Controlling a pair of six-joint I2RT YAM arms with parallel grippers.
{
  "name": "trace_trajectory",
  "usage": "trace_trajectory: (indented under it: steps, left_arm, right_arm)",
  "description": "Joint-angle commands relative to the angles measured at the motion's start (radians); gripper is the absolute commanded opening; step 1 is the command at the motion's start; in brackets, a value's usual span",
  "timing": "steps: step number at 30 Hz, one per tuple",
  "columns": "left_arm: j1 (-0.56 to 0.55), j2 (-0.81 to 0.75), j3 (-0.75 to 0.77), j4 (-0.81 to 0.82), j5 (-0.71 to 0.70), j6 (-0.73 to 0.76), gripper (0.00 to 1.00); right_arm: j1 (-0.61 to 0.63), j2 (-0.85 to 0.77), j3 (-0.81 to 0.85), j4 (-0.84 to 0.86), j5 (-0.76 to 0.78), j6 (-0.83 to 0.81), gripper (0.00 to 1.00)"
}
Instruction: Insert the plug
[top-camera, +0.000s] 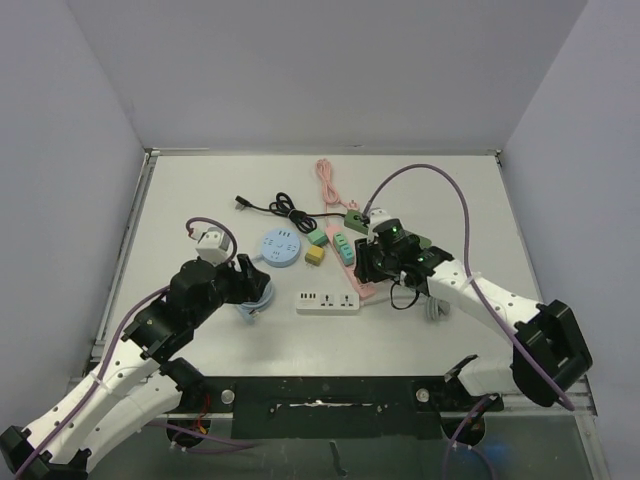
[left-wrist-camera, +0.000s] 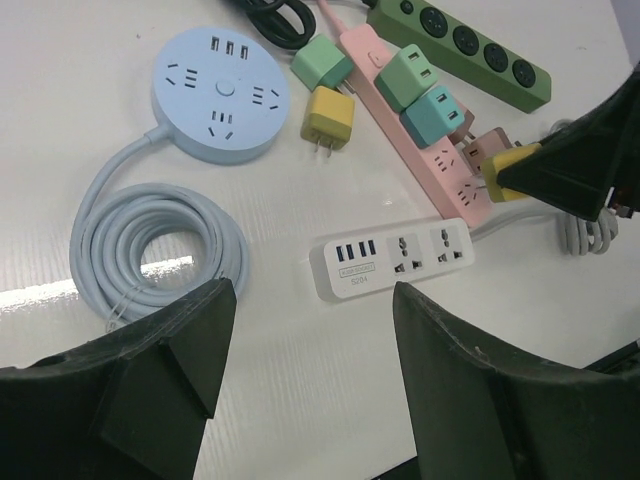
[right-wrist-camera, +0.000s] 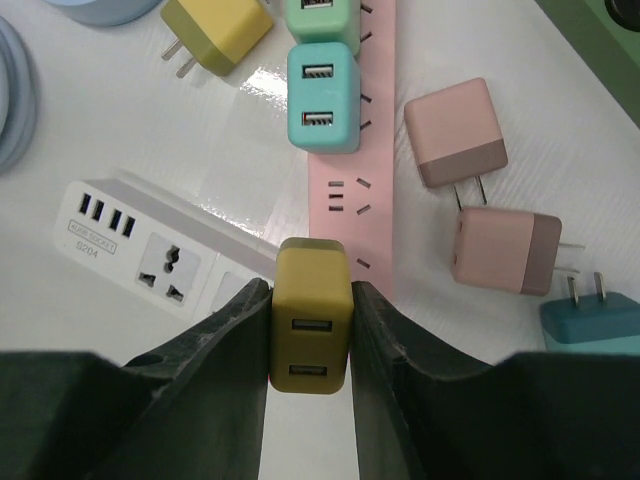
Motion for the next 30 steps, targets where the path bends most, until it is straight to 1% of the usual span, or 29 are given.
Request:
trace_trajectory:
  steps: [1, 3, 9, 15, 30]
  left_arm:
    - [0.000, -0.012, 0.030, 0.019, 0.058, 0.033, 0.63]
    - [0.000, -0.012, 0.029, 0.022, 0.081, 0.035, 0.63]
    - [0.001, -0.020, 0.029, -0.005, 0.069, 0.019, 0.63]
    - [0.000, -0.026, 0.006, 0.005, 0.091, 0.028, 0.63]
    - [0.001, -0.032, 0.000, -0.001, 0.087, 0.023, 0.63]
  right_arm:
    - [0.041, 0.087, 0.099, -0.023, 0.097, -0.057, 0.10]
    - [0.056, 0.111, 0.107, -0.007, 0.108, -0.060, 0.09]
    - [0.064, 0.156, 0.121, 0.017, 0.156, -0.074, 0.09]
    - [0.063, 0.188, 0.133, 0.035, 0.189, -0.103, 0.09]
    - [0.048, 0.218, 0.128, 0.089, 0.112, -0.157, 0.09]
